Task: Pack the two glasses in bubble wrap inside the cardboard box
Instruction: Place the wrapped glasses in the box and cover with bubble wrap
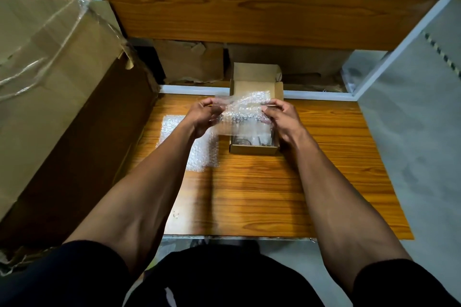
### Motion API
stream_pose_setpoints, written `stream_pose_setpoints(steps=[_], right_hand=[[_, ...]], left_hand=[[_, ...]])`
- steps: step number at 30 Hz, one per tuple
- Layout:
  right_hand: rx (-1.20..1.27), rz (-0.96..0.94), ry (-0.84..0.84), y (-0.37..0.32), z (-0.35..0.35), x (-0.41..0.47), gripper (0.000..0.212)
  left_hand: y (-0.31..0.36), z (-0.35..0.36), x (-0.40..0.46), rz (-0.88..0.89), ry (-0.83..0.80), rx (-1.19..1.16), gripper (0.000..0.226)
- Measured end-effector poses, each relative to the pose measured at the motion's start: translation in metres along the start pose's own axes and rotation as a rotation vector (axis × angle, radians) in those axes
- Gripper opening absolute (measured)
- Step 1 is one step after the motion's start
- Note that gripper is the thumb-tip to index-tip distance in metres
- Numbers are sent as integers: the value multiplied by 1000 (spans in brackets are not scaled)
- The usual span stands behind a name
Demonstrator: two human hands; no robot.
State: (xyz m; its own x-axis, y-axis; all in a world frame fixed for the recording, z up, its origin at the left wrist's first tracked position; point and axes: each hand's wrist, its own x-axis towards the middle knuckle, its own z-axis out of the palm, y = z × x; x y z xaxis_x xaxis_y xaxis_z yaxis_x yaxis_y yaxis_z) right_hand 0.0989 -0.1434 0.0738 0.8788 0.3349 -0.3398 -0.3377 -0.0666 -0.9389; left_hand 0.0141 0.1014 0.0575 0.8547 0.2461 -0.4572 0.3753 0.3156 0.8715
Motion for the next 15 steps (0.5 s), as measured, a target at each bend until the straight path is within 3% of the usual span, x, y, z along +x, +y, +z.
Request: stream_pose_setpoints(steps=[3,9,15], right_hand=[[-5,-24,9,-4,-8,-1,25],[-62,-48,-59,-12,-25,-12,24],[-97,-32,-55,-9,-41,-13,26]], left_hand=[[5,6,-3,37,-22,-3,13],[8,17,-4,51,-48,40,29],[4,28,-11,66,-78,112,30]])
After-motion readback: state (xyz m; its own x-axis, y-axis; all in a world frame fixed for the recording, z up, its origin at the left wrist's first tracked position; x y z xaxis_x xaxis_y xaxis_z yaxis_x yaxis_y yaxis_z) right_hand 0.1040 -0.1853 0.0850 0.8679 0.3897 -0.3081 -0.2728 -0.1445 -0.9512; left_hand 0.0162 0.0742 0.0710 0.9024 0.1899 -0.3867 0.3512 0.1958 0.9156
